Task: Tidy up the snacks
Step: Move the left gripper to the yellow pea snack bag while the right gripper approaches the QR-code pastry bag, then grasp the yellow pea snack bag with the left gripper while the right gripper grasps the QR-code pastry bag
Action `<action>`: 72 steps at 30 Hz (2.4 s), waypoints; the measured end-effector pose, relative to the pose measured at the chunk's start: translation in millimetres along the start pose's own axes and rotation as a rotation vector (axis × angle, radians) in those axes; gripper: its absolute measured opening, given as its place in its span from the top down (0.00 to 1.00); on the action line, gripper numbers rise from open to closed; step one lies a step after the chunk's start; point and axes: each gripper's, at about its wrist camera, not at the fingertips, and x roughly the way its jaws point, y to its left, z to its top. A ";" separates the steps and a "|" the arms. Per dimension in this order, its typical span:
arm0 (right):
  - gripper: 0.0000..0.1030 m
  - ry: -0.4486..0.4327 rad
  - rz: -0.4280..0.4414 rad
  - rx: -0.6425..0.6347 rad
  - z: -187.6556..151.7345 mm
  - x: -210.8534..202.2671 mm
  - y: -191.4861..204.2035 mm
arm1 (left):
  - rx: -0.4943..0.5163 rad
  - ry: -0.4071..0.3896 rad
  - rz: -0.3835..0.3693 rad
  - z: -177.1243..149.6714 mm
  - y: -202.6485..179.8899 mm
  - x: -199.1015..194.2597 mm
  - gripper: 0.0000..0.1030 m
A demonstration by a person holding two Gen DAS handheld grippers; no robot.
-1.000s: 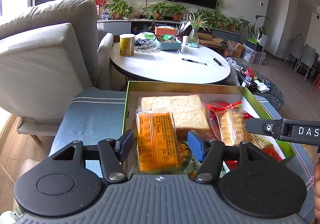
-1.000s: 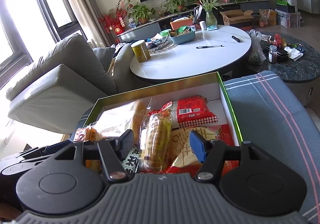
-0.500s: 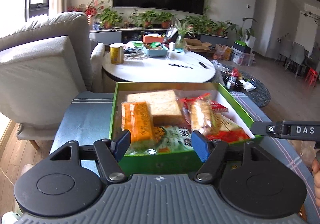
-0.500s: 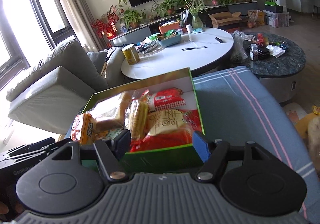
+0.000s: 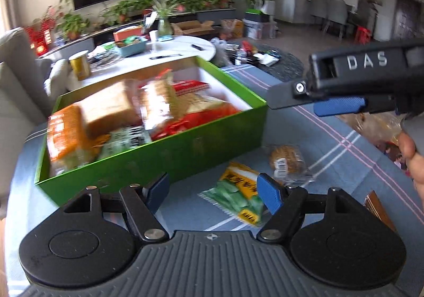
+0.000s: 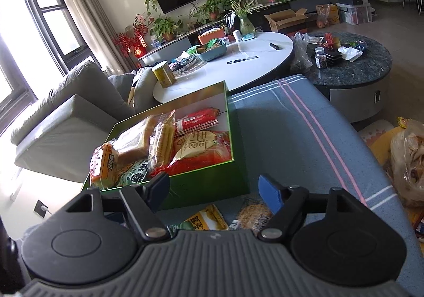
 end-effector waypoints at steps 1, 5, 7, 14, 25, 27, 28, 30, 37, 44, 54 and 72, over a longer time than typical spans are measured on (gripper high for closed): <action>0.20 -0.001 0.001 0.007 -0.2 -0.7 -3.5 | 0.013 -0.001 -0.013 0.7 -2.5 3.9 0.30; 0.20 -0.003 0.004 0.042 -0.9 -1.1 -16.8 | 0.082 -0.013 -0.031 3.0 -11.3 16.1 0.28; 0.20 -0.001 0.004 0.055 -1.8 0.2 -22.8 | 0.115 -0.013 -0.040 3.6 -14.6 21.9 0.27; 0.20 0.010 0.015 0.082 -3.3 2.4 -34.0 | 0.159 0.061 -0.088 0.5 -21.5 38.3 0.27; 0.20 0.119 -0.055 0.059 -19.6 21.8 -38.2 | 0.150 0.106 -0.074 -6.0 -22.4 52.5 0.27; 0.20 0.140 -0.062 0.057 -23.4 25.9 -36.8 | 0.147 0.105 -0.077 -7.1 -22.5 52.1 0.27; 0.20 0.149 -0.063 0.054 -25.0 28.1 -36.2 | 0.142 0.107 -0.079 -7.4 -22.4 52.1 0.27; 0.20 0.160 -0.062 0.047 -27.1 29.9 -34.6 | 0.127 0.113 -0.085 -8.0 -21.6 52.1 0.28; 0.19 0.167 -0.065 0.053 -28.4 29.7 -35.9 | 0.078 0.111 -0.086 -13.5 -17.6 43.1 0.50; 0.18 0.172 -0.068 0.067 -29.6 30.1 -38.7 | -0.002 0.093 -0.043 -34.0 -5.1 14.6 0.51; 0.17 0.181 -0.086 0.015 -32.8 41.4 -22.2 | -0.161 0.027 0.048 -47.7 28.3 -22.5 0.51; 0.35 0.196 0.004 -0.216 -54.6 33.7 11.1 | -0.240 -0.006 0.063 -60.1 43.6 -39.4 0.51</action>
